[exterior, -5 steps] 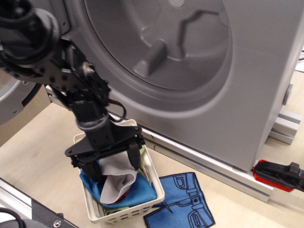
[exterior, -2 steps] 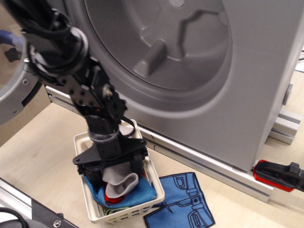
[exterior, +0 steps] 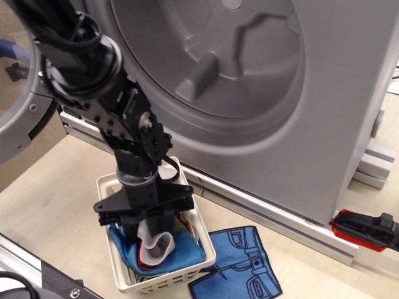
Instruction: Put clothes in laundry machine
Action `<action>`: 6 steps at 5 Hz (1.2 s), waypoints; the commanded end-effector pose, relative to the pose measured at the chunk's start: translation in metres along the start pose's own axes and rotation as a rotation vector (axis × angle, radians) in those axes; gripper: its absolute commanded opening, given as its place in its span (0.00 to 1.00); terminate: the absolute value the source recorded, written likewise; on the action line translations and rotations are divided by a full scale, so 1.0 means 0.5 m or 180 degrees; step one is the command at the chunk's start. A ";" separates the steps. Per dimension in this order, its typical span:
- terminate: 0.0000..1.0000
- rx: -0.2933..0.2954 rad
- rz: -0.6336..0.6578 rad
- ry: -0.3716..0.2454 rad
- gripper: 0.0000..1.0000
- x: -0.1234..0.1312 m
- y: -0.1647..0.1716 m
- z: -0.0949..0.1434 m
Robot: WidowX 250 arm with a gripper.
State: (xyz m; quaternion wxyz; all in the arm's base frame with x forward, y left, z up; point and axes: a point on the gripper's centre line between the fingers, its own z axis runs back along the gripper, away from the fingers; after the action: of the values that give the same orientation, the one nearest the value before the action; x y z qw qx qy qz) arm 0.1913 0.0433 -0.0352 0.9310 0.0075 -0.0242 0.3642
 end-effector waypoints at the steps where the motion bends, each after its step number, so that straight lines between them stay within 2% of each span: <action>1: 0.00 -0.0166 -0.0158 -0.0148 0.00 0.034 -0.005 0.075; 2: 0.00 -0.0229 -0.0160 -0.0140 0.00 0.044 -0.017 0.114; 4: 0.00 -0.0134 -0.0510 -0.0300 0.00 0.042 -0.038 0.216; 5: 0.00 -0.0166 -0.0726 -0.0425 0.00 0.054 -0.050 0.251; 6: 0.00 -0.0277 -0.1015 -0.0636 0.00 0.085 -0.071 0.272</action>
State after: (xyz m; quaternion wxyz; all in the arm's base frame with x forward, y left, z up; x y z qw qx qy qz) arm 0.2331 0.0410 0.0901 0.9725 0.0057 -0.1115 0.2043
